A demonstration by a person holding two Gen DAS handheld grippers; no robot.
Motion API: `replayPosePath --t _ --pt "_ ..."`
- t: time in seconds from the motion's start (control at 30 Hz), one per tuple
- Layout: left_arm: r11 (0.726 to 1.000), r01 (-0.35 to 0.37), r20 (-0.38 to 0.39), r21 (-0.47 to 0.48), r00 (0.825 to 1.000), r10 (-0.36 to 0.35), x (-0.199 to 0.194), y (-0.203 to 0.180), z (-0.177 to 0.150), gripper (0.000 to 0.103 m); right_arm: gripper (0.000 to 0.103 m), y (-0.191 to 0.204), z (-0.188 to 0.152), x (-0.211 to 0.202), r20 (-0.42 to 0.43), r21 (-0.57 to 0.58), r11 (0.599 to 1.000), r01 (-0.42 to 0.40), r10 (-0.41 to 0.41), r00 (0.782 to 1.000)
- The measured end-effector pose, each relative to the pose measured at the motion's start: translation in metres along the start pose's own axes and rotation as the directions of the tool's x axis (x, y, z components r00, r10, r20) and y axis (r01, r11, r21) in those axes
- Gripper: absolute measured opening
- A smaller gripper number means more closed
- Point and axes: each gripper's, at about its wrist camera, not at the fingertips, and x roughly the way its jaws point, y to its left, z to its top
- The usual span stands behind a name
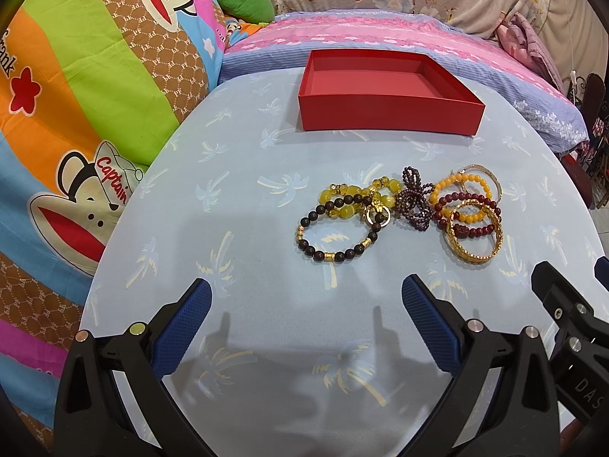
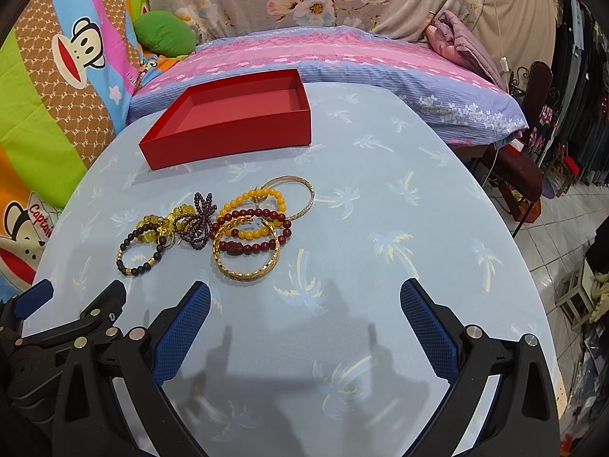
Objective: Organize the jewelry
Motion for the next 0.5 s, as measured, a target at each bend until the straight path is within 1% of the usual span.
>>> replayPosePath --t 0.5 --pt "1.000 0.011 -0.013 0.002 1.000 -0.011 0.0048 0.0007 -0.0019 0.096 0.096 -0.0037 0.0011 0.0054 -0.010 0.005 1.000 -0.002 0.002 1.000"
